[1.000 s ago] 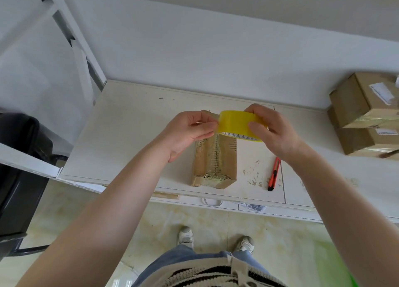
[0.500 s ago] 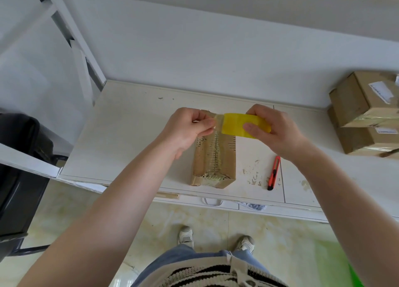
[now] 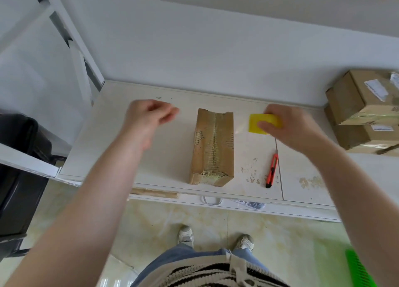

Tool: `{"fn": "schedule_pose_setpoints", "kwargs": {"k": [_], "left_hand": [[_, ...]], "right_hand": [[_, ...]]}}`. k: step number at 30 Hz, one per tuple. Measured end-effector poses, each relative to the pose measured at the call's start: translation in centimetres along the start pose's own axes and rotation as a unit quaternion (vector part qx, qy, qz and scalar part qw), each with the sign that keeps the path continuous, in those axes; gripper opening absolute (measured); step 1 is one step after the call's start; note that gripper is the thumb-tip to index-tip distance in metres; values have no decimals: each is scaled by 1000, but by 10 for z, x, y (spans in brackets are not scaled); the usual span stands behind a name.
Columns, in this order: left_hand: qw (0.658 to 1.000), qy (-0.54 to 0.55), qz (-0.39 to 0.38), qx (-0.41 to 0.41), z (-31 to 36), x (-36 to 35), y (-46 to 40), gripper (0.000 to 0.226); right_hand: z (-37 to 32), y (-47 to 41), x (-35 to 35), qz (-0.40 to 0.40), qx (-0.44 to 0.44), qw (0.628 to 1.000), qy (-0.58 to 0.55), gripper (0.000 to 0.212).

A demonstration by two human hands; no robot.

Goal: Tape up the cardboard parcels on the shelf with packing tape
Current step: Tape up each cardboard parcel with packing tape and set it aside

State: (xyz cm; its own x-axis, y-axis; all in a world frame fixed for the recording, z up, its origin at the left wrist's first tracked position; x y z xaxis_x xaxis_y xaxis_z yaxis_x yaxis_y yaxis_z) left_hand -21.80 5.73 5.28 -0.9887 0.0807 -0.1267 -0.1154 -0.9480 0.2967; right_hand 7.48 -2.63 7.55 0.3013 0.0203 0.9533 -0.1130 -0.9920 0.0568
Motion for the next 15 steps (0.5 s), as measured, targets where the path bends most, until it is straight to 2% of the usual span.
{"fn": "schedule_pose_setpoints", "kwargs": {"k": [2, 3, 7, 11, 15], "left_hand": [[999, -11, 29, -10, 2, 26, -9, 20], [999, -22, 20, -12, 0, 29, -11, 19], [998, -42, -39, 3, -17, 4, -5, 21], [986, -136, -96, 21, -25, -27, 4, 22], [974, -127, -175, 62, -27, -53, 16, 40]], "right_hand": [[20, 5, 14, 4, -29, 999, -18, 17], [24, 6, 19, 3, -33, 999, -29, 15], [4, 5, 20, -8, 13, 998, -60, 10], [-19, 4, 10, -28, 75, 992, -101, 11], [-32, 6, 6, -28, 124, 974, -188, 8]]}}
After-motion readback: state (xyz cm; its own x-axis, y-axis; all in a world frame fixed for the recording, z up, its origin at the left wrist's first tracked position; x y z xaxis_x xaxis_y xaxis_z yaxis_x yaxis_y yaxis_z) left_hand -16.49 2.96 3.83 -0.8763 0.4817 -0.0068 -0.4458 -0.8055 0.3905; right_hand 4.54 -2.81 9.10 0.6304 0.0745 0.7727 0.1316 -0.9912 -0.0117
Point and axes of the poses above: each hand's wrist, its own y-axis away from the middle knuckle, its own x-axis out of the back of the hand, z = x × y, the point moved 1 cm from there along -y, towards the middle knuckle, and after that the axes turned 1 degree about y, right-handed, at the moved point
